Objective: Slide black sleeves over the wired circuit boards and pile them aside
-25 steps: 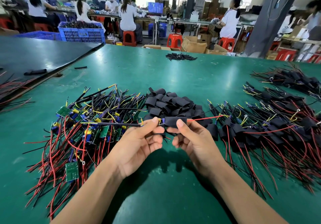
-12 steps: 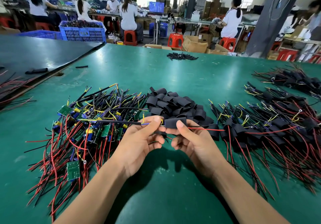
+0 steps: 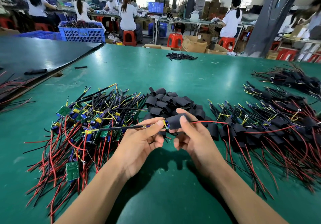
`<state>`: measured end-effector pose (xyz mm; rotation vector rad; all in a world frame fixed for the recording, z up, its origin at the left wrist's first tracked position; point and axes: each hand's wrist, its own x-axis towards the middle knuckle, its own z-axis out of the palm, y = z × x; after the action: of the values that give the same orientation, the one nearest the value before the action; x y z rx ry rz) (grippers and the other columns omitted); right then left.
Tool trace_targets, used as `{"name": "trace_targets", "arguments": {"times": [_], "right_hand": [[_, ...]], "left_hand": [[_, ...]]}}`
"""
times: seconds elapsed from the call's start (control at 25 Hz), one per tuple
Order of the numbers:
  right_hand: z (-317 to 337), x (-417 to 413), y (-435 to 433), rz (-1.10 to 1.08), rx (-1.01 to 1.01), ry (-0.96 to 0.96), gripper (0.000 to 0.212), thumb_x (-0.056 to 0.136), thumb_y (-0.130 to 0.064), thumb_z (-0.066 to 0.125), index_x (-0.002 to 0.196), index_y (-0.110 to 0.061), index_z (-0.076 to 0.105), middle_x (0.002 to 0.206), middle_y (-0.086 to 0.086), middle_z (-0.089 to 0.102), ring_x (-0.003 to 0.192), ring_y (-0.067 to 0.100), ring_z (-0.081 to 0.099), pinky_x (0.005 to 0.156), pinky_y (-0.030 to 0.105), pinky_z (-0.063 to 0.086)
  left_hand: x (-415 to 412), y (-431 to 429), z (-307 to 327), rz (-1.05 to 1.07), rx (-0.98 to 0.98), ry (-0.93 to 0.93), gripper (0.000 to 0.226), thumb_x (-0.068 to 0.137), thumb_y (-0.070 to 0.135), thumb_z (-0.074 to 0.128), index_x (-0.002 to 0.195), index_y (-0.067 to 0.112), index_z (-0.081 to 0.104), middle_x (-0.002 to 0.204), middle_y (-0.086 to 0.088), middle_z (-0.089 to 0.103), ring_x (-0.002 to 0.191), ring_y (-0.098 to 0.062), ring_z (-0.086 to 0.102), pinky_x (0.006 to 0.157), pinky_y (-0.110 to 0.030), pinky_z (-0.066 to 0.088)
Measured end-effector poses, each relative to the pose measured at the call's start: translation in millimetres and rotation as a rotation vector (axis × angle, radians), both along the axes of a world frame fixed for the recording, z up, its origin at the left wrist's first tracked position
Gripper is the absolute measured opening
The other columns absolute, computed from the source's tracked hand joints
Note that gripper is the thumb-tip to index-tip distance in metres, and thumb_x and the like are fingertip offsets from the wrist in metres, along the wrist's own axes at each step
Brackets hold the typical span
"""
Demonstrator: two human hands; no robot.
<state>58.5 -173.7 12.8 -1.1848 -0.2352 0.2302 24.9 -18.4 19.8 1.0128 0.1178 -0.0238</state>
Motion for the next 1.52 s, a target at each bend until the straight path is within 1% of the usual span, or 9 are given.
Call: {"name": "trace_targets", "arguments": {"times": [0.08, 0.2, 0.4, 0.64, 0.8, 1.0, 1.16, 1.28, 1.52], "right_hand": [[3.0, 2.0, -2.4, -0.034, 0.020, 0.011, 0.050, 0.080, -0.046, 0.061, 0.124, -0.023, 0.064, 0.077, 0.009, 0.067, 0.049, 0.018, 0.052, 0.048, 0.025, 0.045], [4.7, 2.4, -4.8, -0.034, 0.019, 0.021, 0.046, 0.086, -0.044, 0.052, 0.120, -0.016, 0.066, 0.076, 0.012, 0.065, 0.048, 0.020, 0.049, 0.048, 0.025, 0.045], [1.3, 1.9, -2.6, -0.038, -0.061, 0.069, 0.038, 0.084, -0.047, 0.058, 0.103, -0.018, 0.073, 0.082, 0.014, 0.072, 0.047, 0.020, 0.054, 0.049, 0.025, 0.047], [1.1, 1.2, -1.7, 0.033, -0.066, 0.082, 0.047, 0.090, -0.051, 0.052, 0.114, -0.013, 0.067, 0.102, 0.016, 0.076, 0.051, 0.019, 0.065, 0.051, 0.024, 0.051], [-0.5, 0.4, -4.2, 0.077, -0.029, 0.090, 0.036, 0.097, -0.038, 0.050, 0.120, -0.014, 0.065, 0.105, 0.015, 0.075, 0.055, 0.020, 0.065, 0.054, 0.025, 0.052], [-0.9, 2.7, -9.7, 0.129, -0.052, 0.081, 0.041, 0.091, -0.041, 0.054, 0.122, -0.018, 0.067, 0.104, 0.016, 0.074, 0.057, 0.020, 0.062, 0.056, 0.026, 0.051], [-1.7, 5.9, -15.0, 0.189, -0.001, 0.121, 0.041, 0.091, -0.038, 0.052, 0.123, -0.017, 0.068, 0.094, 0.011, 0.072, 0.059, 0.017, 0.057, 0.059, 0.027, 0.051], [-0.6, 8.4, -17.5, 0.221, 0.066, 0.189, 0.037, 0.092, -0.033, 0.051, 0.116, -0.016, 0.073, 0.082, 0.006, 0.065, 0.058, 0.015, 0.055, 0.060, 0.027, 0.050], [1.4, 7.6, -15.1, 0.150, 0.110, 0.168, 0.031, 0.091, -0.031, 0.058, 0.117, -0.021, 0.071, 0.077, 0.002, 0.060, 0.054, 0.013, 0.050, 0.056, 0.024, 0.047]], "left_hand": [[-0.3, 0.2, 0.9, -0.002, 0.001, 0.010, 0.014, 0.074, 0.018, 0.074, 0.087, 0.015, 0.081, 0.077, -0.007, 0.068, 0.053, -0.012, 0.054, 0.055, -0.020, 0.048], [-0.5, -0.1, 1.4, -0.009, -0.010, 0.027, 0.015, 0.073, 0.020, 0.075, 0.085, 0.014, 0.080, 0.078, -0.006, 0.069, 0.054, -0.012, 0.054, 0.056, -0.020, 0.048], [0.3, 1.0, 0.4, 0.020, -0.019, 0.031, 0.012, 0.073, 0.021, 0.075, 0.082, 0.013, 0.077, 0.074, -0.002, 0.068, 0.052, -0.009, 0.052, 0.054, -0.018, 0.047], [1.7, 3.2, -1.4, 0.101, 0.036, 0.044, 0.034, 0.072, 0.027, 0.076, 0.102, 0.012, 0.072, 0.077, 0.002, 0.063, 0.050, -0.010, 0.044, 0.048, -0.019, 0.038], [0.1, 3.1, -1.3, 0.059, 0.039, 0.040, 0.033, 0.069, 0.031, 0.078, 0.100, 0.019, 0.075, 0.076, 0.005, 0.065, 0.051, -0.009, 0.048, 0.049, -0.019, 0.041], [-0.8, 3.2, -0.3, -0.026, -0.003, 0.081, 0.011, 0.065, 0.026, 0.079, 0.076, 0.025, 0.077, 0.075, 0.003, 0.066, 0.052, -0.009, 0.050, 0.053, -0.019, 0.044], [-4.1, 2.6, 1.9, -0.093, 0.001, 0.079, 0.024, 0.068, 0.022, 0.076, 0.092, 0.021, 0.078, 0.080, -0.002, 0.070, 0.053, -0.012, 0.059, 0.055, -0.021, 0.051], [-5.3, 5.1, 5.1, -0.149, 0.051, 0.045, 0.030, 0.066, 0.019, 0.077, 0.096, 0.019, 0.080, 0.080, -0.008, 0.074, 0.060, -0.016, 0.070, 0.058, -0.023, 0.056], [-2.9, 8.6, 4.2, -0.182, -0.037, -0.013, 0.030, 0.079, 0.015, 0.067, 0.107, 0.012, 0.078, 0.103, -0.019, 0.074, 0.087, -0.028, 0.075, 0.069, -0.030, 0.060]]}}
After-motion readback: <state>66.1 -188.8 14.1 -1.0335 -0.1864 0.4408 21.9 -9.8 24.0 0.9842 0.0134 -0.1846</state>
